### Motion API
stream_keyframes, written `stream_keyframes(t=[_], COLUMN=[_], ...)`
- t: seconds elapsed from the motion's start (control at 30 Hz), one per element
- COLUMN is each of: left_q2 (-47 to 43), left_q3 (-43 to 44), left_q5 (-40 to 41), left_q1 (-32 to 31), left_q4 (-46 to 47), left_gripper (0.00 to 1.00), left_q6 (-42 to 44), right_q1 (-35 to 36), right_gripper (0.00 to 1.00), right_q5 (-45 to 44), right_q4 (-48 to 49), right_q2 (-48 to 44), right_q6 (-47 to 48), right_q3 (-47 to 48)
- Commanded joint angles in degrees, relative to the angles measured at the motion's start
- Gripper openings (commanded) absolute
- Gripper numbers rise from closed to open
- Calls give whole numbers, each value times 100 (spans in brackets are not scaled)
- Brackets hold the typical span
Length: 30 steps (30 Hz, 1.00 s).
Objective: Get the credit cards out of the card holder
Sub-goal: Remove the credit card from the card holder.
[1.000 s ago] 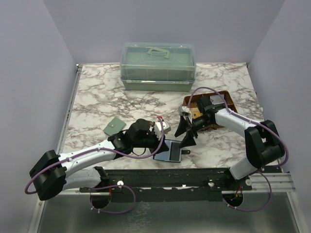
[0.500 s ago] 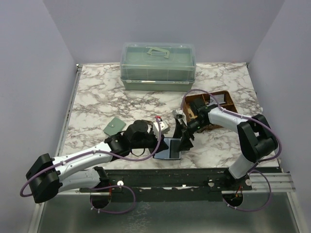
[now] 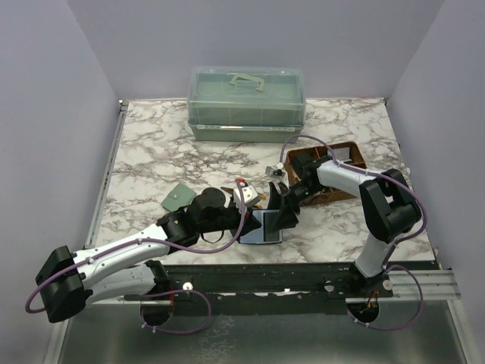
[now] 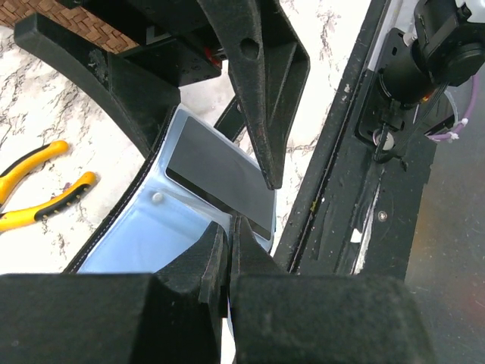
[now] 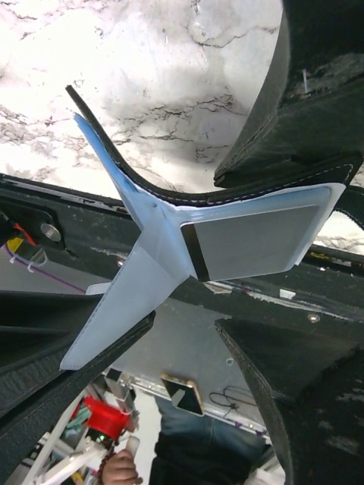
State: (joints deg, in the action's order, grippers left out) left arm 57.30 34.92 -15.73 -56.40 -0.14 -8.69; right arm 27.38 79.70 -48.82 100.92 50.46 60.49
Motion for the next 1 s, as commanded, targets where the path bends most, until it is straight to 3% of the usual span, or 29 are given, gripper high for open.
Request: stream_keyframes(t=[0.0,0.23,0.47,0.8,0.87,0.97], left_q2=[-236,-491,-598,-765,-800,-968], left_q3=[44,-31,-112,-275,-336,-532], left_q5=[187,353,477,636,790,1053], left_q1=[-38,-38,-38,-40,-38,-38], left_q4=[27,23,23,23,23,38], left_gripper=[0,0,0,0,0,3], left_q6=[102,104,33,-253,-437,-899], right_q1=[5,5,-4,-9,-24,-39], right_gripper=[73,71,60,11,3,0], right_q5=[470,505,882,933,901,779], right_q4=[-492,-148,18,277,340,455], right_q2=[173,154,199,194,159,114], right_q6=[171,-381,-776,-1198,-1250,-1350], right_q3=[191,129,147,196,191,167])
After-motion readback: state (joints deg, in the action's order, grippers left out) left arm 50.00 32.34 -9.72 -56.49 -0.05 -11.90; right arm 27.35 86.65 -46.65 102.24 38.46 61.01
